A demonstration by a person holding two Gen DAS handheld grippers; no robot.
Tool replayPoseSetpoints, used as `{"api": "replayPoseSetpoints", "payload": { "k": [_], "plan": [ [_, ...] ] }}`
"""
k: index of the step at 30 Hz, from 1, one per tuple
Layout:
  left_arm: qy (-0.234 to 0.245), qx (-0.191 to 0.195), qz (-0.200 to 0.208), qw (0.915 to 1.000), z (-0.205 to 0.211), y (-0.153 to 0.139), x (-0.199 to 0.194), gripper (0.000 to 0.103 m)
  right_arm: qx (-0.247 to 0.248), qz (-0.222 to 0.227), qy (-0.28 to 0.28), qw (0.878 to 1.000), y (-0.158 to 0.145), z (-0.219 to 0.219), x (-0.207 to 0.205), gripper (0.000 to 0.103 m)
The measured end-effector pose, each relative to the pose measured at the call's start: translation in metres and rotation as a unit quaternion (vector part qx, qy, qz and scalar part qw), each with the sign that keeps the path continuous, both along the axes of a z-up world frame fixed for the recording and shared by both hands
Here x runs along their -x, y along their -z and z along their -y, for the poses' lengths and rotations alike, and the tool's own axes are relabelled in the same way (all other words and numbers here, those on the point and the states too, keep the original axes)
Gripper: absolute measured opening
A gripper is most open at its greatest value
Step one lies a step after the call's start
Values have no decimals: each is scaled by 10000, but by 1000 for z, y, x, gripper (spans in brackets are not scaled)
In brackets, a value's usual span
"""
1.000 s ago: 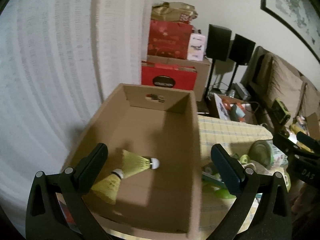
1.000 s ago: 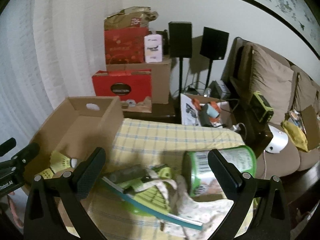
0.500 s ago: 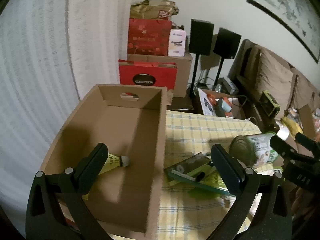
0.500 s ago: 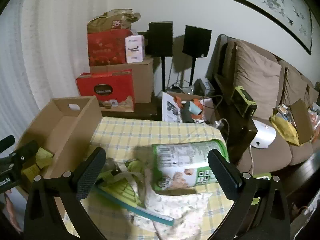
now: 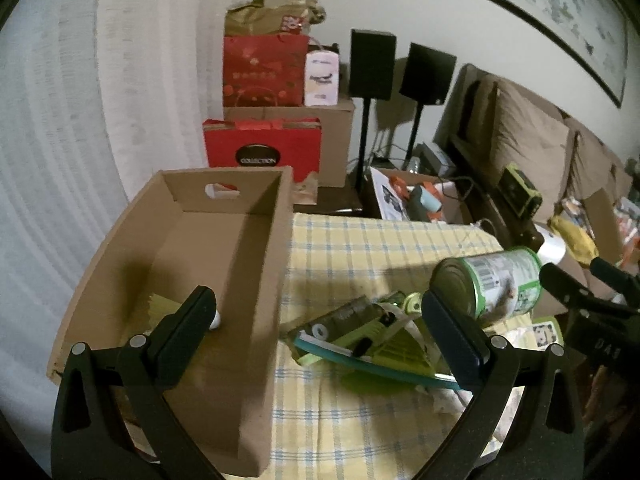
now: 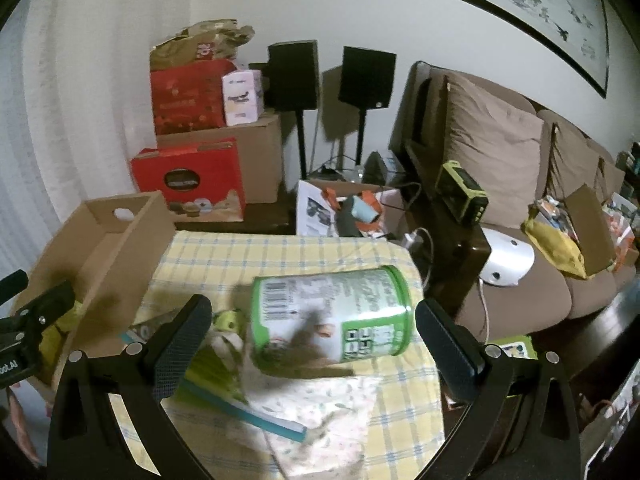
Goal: Organize objects
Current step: 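Withdraw both grippers from the box back toward the cluttered table, then reach the right gripper to the floral cloth bag and grasp it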
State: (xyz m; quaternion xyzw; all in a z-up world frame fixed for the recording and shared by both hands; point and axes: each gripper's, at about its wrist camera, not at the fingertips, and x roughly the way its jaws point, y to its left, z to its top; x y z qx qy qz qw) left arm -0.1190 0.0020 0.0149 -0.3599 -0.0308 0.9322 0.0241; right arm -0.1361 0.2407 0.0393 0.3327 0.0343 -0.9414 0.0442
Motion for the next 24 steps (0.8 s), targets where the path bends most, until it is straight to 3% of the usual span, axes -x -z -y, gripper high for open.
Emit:
{"api": "replayPoseSetpoints", "payload": {
  "k": [24],
  "plan": [
    [385,-13,384,9985,-45,39,6,103,139,357,333,9987,40,-52,3,103]
  ]
}}
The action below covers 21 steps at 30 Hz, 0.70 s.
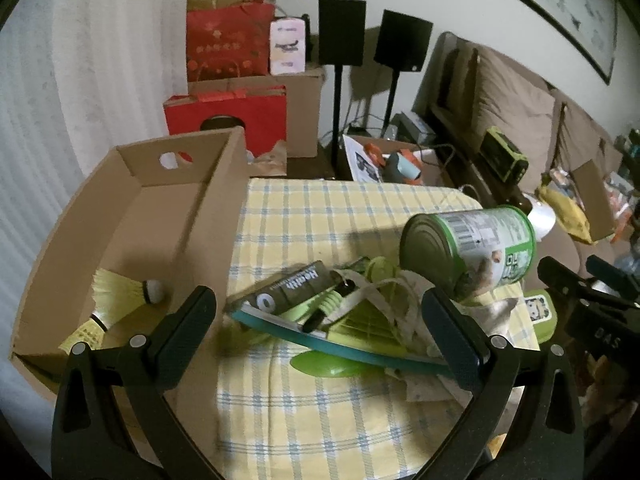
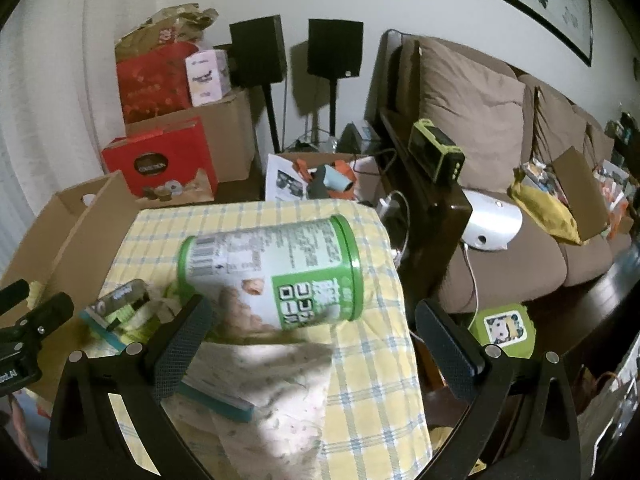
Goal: Organize objects
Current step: 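Reach the right gripper to the floral cloth bag and grasp it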
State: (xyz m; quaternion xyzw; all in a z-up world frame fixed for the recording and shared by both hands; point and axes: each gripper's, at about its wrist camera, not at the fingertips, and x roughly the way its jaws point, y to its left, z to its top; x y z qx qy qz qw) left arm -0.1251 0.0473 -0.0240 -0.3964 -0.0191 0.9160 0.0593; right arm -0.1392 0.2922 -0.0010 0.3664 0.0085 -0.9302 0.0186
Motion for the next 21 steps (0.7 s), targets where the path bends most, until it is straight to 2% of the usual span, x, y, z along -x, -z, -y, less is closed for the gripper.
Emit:
{"api": "replayPoseSetpoints", "payload": {
  "k": [10,15,18,21],
  "plan": [
    [262,21,99,9996,-16,15,-4,103,99,103,-24,9999,17,-17,-6,102],
    [398,-7,213,9990,-25,26,-8,101,101,214,-72,9997,29,-20,-9,99],
    [463,-3,325,9984,-30,34,-10,97,40,282,-81,9996,38,-21,-12,94],
    [477,-15,453,9978,-34,43,-10,94,11,355,-92,9993,45,-22,-15,84]
  ]
}}
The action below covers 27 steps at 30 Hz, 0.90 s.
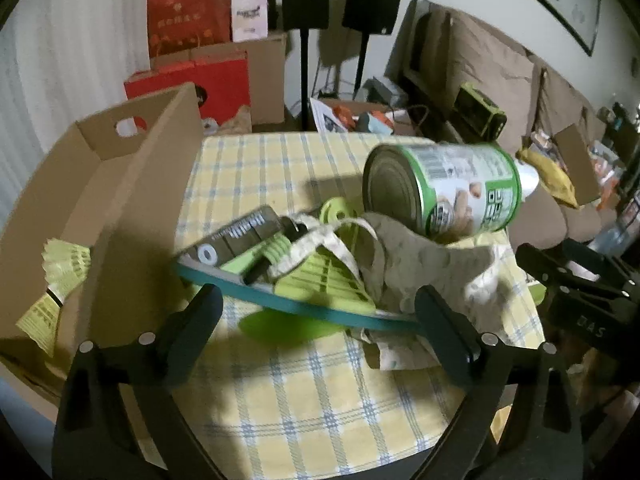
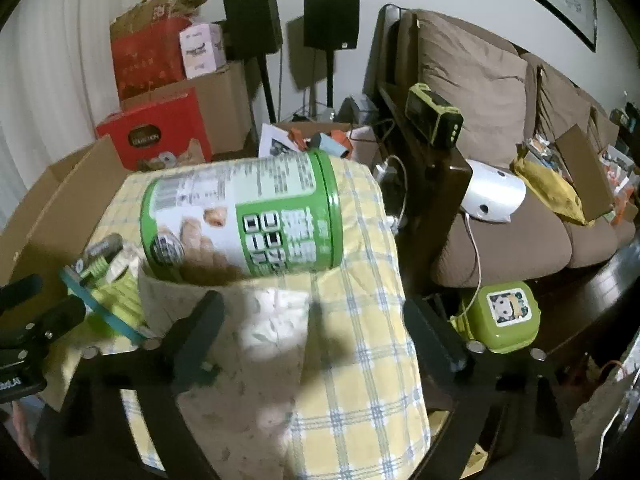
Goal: Organize objects
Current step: 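Reach the right gripper to the floral cloth bag and grasp it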
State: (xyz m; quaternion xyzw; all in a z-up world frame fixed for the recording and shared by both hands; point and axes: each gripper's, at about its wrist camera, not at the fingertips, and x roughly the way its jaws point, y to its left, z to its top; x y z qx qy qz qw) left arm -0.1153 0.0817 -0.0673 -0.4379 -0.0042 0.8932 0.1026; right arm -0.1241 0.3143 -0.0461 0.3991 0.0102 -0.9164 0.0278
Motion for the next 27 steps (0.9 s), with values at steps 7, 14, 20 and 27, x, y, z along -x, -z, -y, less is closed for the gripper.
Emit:
{"api": "replayPoseSetpoints", "payload": {
  "k": [7,14,20,27],
  "plan": [
    [-163,-252,375,9988,5,20,7,83,116,173,-103,9997,11,2,-2,62],
    [-342,-631,638,9954,16,32,16,73,323,235,-465,9981,17,18,-1,51],
    [-369,-757,741,9937,16,40,21,70,424,329,-814,9952,24,37,0,47],
    [-393,-914,877,9912,18,49,27,60,591,513,-1160,9902,37,51,1,47]
  ]
}}
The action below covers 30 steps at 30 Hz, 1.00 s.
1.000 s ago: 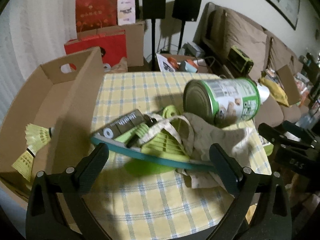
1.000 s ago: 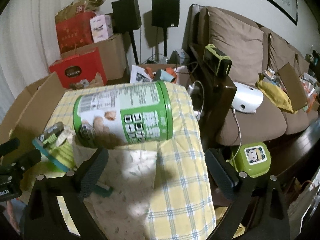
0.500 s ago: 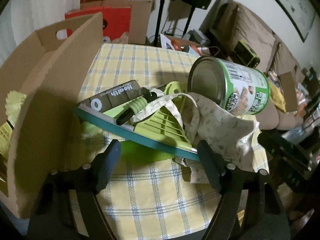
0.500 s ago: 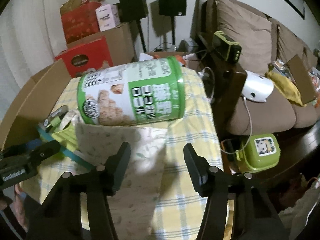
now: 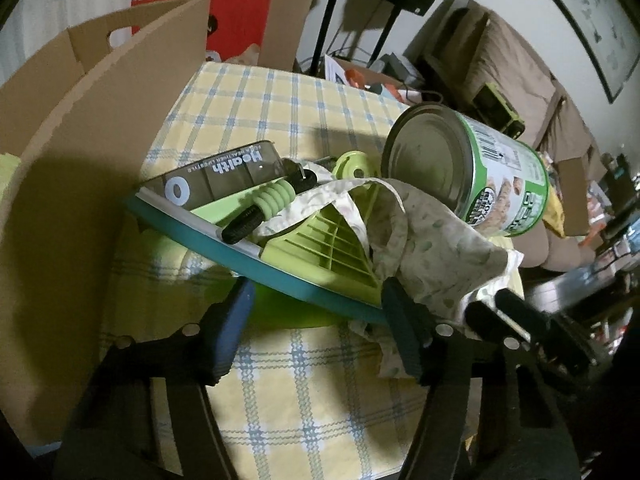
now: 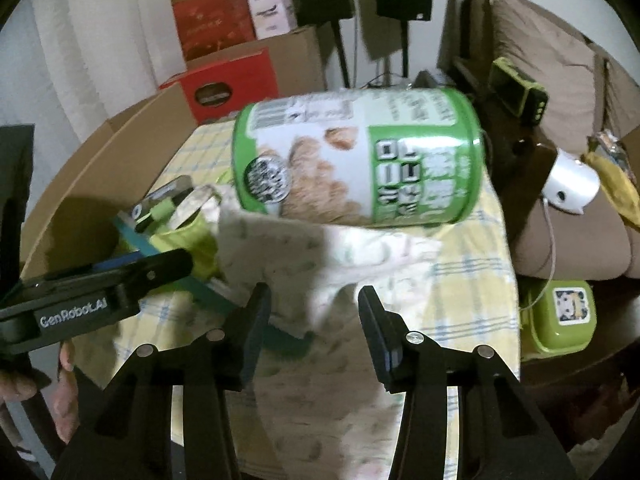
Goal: Organize objects
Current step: 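Reach the right gripper to the floral cloth bag and grasp it, then lift the floral bag with the right gripper while the left gripper grasps it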
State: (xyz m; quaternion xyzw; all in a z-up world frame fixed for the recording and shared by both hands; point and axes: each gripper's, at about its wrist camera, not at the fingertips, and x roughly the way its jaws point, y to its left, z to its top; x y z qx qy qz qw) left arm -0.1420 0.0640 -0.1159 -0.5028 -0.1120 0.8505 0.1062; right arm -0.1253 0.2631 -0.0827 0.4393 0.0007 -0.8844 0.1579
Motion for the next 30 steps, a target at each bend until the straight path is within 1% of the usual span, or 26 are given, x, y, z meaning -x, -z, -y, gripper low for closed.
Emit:
{"api": "replayPoseSetpoints", "payload": {
  "k": [4,8,10,12,14,17,21,22,25,28,30],
  "plan": [
    [-60,-90,29,9999,1,3,3,59,18,164,-84,9998,10,4,3,47],
    [-67,-265,74,9996,3,5,7,58,99,240,-153,9995,15,4,4,47],
    [-76,-314,84,9994,2,6,9,55,174,287,-194,9993,15,3,5,47],
    [-83,-398,156,9991,1,8,11,45,258,348,-246,9988,16,2,5,47],
    [-84,-497,214,9985,1,10,12,41,337,397,-329,9981,17,2,5,47],
    [-135,-536,185,9983,2,11,11,38,382,407,-423,9975,17,6,3,47],
    [-176,-641,215,9976,3,12,13,38,517,473,-614,9956,16,10,2,47],
    [-181,-639,229,9975,3,12,13,38,482,471,-618,9958,16,11,1,47],
    [-226,-684,336,9968,6,10,10,40,335,302,-557,9974,9,8,-5,47],
    [-265,-632,349,9970,11,5,4,41,217,56,-363,9991,-4,-4,-10,48],
    [-231,-611,275,9975,11,-1,0,42,123,-106,-157,9997,-12,-15,-12,52]
  ]
}}
